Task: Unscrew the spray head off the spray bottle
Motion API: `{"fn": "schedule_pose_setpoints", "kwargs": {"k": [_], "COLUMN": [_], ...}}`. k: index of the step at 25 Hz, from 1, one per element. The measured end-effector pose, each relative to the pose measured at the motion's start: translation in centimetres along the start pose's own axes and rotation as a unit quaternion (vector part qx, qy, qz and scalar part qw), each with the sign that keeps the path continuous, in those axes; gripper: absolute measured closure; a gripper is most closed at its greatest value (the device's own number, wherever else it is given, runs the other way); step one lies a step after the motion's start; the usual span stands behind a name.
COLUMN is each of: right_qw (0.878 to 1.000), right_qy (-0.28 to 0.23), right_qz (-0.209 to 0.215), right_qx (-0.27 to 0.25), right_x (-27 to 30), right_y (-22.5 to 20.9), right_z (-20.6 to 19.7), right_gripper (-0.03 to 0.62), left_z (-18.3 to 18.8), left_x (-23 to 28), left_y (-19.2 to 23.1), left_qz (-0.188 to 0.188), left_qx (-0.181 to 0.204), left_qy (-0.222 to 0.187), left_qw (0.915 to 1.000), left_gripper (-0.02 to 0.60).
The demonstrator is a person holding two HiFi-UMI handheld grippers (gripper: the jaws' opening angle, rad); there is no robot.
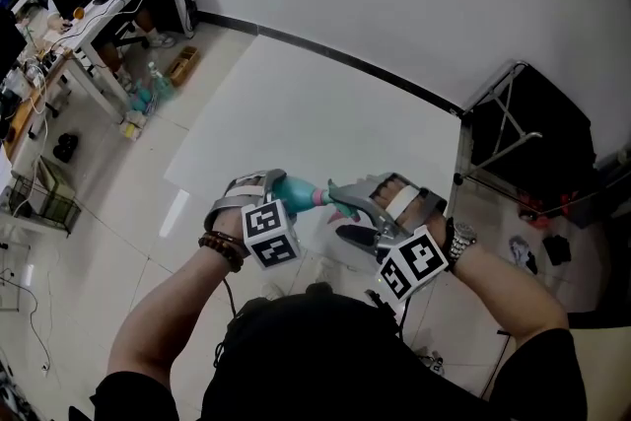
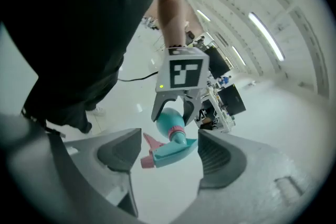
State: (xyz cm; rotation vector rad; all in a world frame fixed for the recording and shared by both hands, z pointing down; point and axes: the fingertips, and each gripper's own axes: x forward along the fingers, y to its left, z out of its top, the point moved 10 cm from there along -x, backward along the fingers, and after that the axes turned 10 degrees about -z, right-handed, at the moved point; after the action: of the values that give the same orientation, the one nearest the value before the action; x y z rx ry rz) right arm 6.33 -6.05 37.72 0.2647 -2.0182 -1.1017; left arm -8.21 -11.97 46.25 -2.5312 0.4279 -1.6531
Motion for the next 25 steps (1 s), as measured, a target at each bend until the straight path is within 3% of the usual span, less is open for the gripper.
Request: {"fn": "schedule_pose_setpoints", "kwargs": {"k": [3,6,10,14,17,25], "right_qw": [0.991,0.971,0.939,0.925,0.917,0.879], "right_qy": [-0.011,-0.015,-0.004,0.007,0.02,0.047], "right_qz": [-0.004,0.004,0.039,0.067,0.079,0.099], "right_qx": [0.13,0.24,0.343,0.375,0.39,0.464], "right_x": [-0.1,0.3,1.9,2.9,3.3,4.0], "right_y": [-1.9,-3.6,-3.8,-3.3,-2.9,-2.5], "right_z": [-0.3,-0.9,-2.3,-2.7,-2.9,-3.6], "right_gripper": [0.278,0.278,0.281,0.303,0.36,0.47], "left_z": [-0.3,-0.3,0.0,0.5,0.6,0.9], "left_x": [0.0,0.1,0.1,0.1,0.1,0.1], "left_y": [0.2,0.1,-0.1,-0.4,-0.6,-0.7], "left_qz": [0.01,0.013,0.014,0.014,0.015,0.023], "left_qx": [-0.002,0.001,0.007,0.012,0.014,0.014], "left_qy": [0.0,0.001,0.004,0.005,0.007,0.018], "left_qw": [1.0,0.9999,0.9999,0.9998,0.9998,0.9995], "left_gripper": [0.181,0.181,0.181,0.181,0.181,0.181]}}
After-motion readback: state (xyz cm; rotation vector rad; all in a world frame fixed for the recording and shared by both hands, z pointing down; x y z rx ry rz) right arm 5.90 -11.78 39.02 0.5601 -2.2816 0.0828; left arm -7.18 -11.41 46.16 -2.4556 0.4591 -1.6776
